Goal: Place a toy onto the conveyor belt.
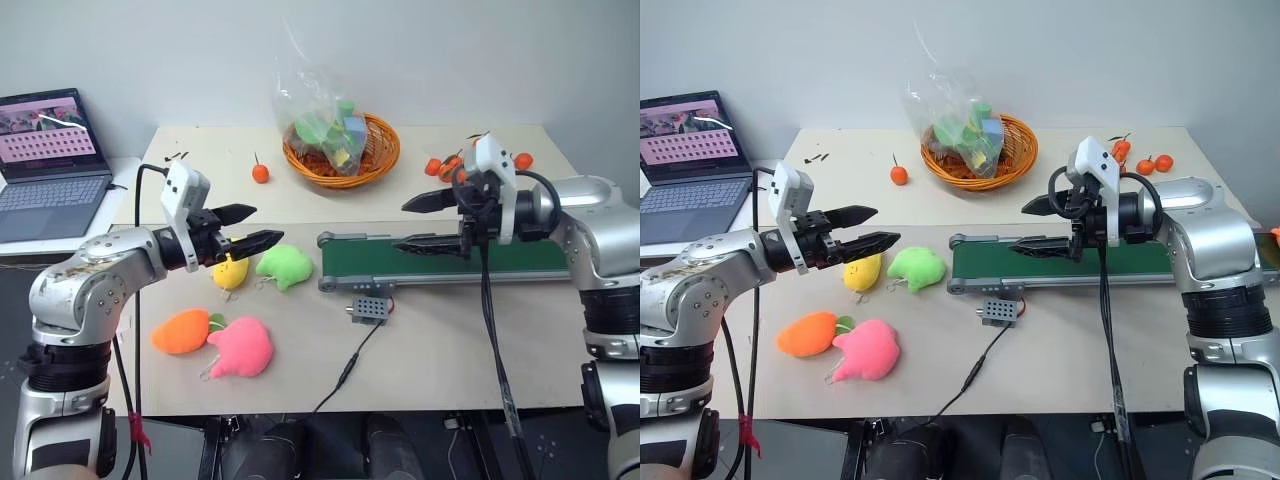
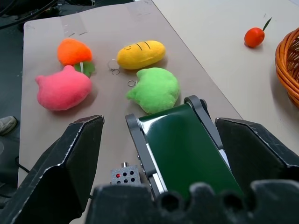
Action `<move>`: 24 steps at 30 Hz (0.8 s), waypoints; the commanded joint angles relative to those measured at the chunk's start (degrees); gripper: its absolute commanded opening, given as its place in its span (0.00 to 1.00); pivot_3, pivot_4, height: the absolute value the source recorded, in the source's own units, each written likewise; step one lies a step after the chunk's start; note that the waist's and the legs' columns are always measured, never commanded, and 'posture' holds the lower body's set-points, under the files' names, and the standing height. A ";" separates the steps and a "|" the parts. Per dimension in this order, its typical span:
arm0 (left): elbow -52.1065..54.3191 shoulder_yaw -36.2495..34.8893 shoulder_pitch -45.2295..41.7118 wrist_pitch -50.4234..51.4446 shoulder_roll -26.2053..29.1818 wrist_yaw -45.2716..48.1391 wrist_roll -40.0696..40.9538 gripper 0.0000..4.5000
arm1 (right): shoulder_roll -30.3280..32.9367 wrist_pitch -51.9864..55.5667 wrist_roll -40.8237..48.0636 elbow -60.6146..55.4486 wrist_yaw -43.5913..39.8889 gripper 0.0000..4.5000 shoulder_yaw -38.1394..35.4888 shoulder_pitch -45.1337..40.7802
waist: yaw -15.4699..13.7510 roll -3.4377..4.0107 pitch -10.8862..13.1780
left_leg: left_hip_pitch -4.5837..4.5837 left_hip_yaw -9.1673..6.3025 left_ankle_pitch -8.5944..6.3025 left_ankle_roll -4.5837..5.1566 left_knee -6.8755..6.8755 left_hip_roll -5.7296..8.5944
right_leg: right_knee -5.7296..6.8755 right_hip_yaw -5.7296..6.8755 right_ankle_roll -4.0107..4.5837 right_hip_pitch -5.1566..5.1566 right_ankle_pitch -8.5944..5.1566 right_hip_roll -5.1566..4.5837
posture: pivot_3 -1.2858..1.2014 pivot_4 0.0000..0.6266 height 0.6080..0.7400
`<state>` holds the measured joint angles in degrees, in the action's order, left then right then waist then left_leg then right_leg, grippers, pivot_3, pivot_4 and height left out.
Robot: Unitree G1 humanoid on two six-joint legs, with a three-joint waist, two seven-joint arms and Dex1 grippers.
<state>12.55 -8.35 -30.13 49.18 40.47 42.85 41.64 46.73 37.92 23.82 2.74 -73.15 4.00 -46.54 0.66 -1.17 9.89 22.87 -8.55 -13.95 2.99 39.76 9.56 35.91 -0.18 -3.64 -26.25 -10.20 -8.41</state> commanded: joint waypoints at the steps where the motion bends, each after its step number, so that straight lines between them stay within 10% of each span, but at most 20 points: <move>1: 0.44 -3.15 1.30 -0.67 0.39 0.43 1.17 0.99 | 0.57 0.01 0.72 -1.40 -0.60 1.00 -0.48 -0.78 | 0.01 0.00 0.00 | 0.00 0.00 0.00 0.00 0.00 0.00 | 0.00 0.00 0.00 0.00 0.00 0.00 | 0.52 0.24 1.00; 11: -4.81 -25.06 17.68 6.42 2.08 -4.30 8.84 0.99 | -0.70 -1.59 -0.43 1.47 -2.34 1.00 1.74 -2.22 | 0.20 0.00 0.00 | -0.24 0.57 -0.28 -0.06 -0.03 -0.42 | -0.02 -0.48 0.11 -0.05 0.07 0.52 | 0.52 0.24 1.00; 24: -18.70 -50.25 33.19 14.77 -10.03 -19.78 25.25 0.99 | -4.70 -5.11 -2.82 8.00 -5.12 1.00 4.54 -6.54 | -0.04 -0.01 -0.01 | -0.65 1.08 -0.76 -0.14 -0.03 -0.93 | -0.08 -0.80 0.29 0.08 0.19 1.02 | 0.52 0.24 1.00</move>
<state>-6.55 -56.64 1.83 63.17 31.52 24.01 63.81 41.79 34.25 21.32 10.83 -77.49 8.99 -51.37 0.62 -1.18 9.88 22.14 -7.41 -14.91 2.83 39.73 8.60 35.82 -0.98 -3.35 -26.12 -10.02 -7.39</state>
